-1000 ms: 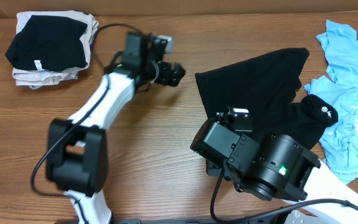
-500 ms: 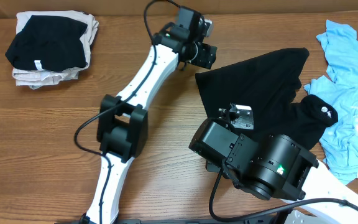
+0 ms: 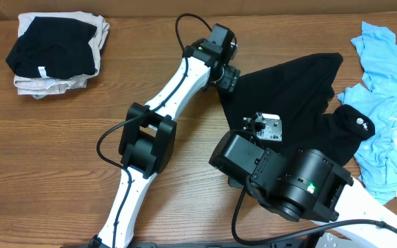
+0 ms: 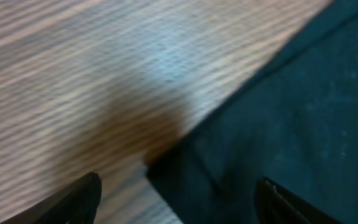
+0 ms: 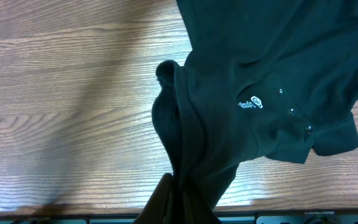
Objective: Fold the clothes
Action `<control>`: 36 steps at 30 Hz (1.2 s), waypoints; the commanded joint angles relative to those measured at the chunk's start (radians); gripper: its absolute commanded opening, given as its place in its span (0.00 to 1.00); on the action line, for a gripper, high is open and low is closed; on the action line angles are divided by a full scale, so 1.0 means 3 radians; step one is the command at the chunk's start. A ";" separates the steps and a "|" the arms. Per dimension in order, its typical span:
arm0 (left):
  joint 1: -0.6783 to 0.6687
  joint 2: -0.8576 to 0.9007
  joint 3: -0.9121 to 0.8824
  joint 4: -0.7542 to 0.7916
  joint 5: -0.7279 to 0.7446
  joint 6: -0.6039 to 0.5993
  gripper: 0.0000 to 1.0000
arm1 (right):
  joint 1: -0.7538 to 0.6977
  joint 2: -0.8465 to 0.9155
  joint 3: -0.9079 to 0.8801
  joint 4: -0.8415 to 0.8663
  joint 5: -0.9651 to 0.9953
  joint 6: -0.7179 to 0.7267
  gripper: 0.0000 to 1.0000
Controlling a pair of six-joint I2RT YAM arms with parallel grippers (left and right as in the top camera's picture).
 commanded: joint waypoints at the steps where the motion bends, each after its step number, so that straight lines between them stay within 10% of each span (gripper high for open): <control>1: -0.0061 0.0011 -0.0046 -0.0032 -0.0018 -0.0125 0.80 | 0.0025 -0.0065 -0.0003 0.0019 0.0084 0.0028 0.04; 28: -0.0080 0.0069 -0.0341 0.0047 0.0069 -0.0819 0.47 | 0.0025 -0.0065 -0.0003 -0.0008 0.0118 0.0015 0.04; 33: -0.0053 0.0094 -0.0329 0.0060 0.0158 -0.0819 0.04 | 0.0025 -0.0065 -0.0003 -0.0001 0.0197 0.0018 0.04; 36: -0.0015 0.0094 -0.0301 0.0051 0.0244 -0.0814 0.04 | 0.0022 -0.0066 -0.0003 0.0022 0.0337 0.0018 0.04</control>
